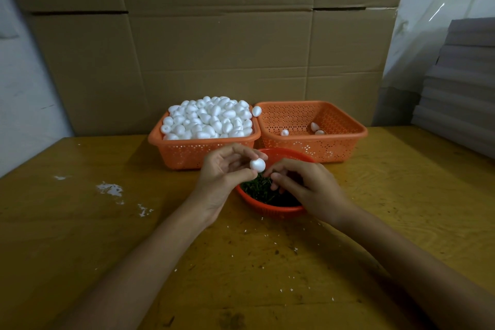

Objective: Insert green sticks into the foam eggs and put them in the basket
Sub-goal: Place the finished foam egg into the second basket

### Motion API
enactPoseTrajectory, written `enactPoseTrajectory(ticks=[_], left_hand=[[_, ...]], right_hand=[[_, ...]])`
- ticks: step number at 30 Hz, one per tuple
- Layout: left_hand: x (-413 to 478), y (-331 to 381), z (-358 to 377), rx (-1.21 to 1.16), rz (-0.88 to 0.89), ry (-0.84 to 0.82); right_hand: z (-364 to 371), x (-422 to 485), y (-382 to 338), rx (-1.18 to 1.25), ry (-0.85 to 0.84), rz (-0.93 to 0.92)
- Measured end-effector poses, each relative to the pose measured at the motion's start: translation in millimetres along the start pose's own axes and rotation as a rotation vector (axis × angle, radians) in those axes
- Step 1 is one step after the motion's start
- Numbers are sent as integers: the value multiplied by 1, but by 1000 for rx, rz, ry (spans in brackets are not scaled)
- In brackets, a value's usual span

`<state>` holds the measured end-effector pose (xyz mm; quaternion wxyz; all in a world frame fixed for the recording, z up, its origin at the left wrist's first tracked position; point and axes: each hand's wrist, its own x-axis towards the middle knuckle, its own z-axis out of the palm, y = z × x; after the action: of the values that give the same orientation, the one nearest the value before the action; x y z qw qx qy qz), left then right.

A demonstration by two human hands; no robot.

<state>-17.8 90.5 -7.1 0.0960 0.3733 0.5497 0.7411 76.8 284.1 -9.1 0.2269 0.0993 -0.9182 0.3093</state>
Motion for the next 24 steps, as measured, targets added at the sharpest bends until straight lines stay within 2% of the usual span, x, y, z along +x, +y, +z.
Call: enactPoseTrajectory(ticks=[24], left_hand=[[-3,0,5,137,58,-74]], right_hand=[[1,2,0,-36,-8,-30]])
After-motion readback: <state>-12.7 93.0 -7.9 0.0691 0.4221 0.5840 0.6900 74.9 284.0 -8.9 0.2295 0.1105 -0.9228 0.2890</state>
